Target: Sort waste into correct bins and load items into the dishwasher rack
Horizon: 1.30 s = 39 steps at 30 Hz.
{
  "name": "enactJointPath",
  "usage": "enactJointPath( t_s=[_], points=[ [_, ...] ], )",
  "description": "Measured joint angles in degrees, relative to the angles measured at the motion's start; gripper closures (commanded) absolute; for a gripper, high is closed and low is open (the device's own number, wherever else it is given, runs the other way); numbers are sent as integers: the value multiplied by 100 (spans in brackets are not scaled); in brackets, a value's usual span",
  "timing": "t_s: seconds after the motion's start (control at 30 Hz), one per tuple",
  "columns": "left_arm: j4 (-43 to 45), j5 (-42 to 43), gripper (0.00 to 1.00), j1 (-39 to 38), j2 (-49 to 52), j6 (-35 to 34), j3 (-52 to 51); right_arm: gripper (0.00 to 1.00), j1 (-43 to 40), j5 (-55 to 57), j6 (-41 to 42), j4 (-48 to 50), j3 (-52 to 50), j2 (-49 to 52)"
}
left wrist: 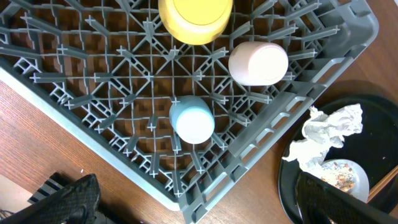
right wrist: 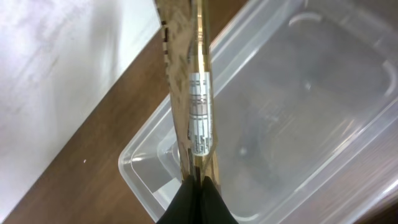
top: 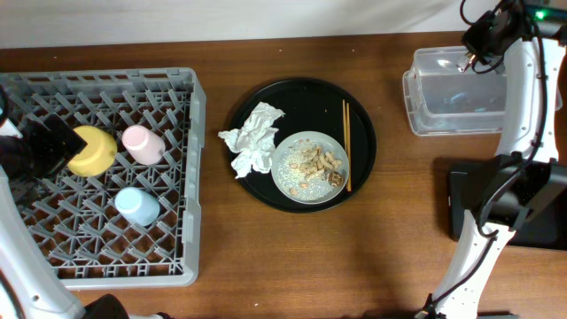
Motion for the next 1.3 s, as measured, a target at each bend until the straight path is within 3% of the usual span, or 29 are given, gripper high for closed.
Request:
enactJointPath(
  t_s=[0.1, 0.13, 0.2, 0.43, 0.63, 0.73, 0.9, 1.07, 1.3],
  points=[
    [0, 0, 0, 0, 0, 2, 0, 29, 17, -20, 428, 382, -420, -4],
    [2, 0, 0, 0, 0, 0, 0, 20, 17, -22, 531, 461, -557, -4],
    [2, 0, 0, 0, 0, 0, 0, 15, 17, -24, 660, 531, -739, -4],
    [0, 0, 0, 0, 0, 2, 0, 10, 28, -328, 562, 557, -793, -15],
    [2, 0, 0, 0, 0, 2, 0, 10, 348, -2916, -627, 411, -789, -361],
    [2, 0, 0, 0, 0, 2, 0, 13, 968, -3185, -1143, -114, -761, -446],
    [0, 0, 0, 0, 0, 0, 0, 15, 2828, -1967, -1517, -514, -761, -444],
    [0, 0, 0, 0, 0, 0, 0, 20, 4153, -662, -1093, -472, -761, -245],
    [2, 0, 0, 0, 0, 0, 0, 46, 4830, 173, -494, 122, -761, 616]
  ],
)
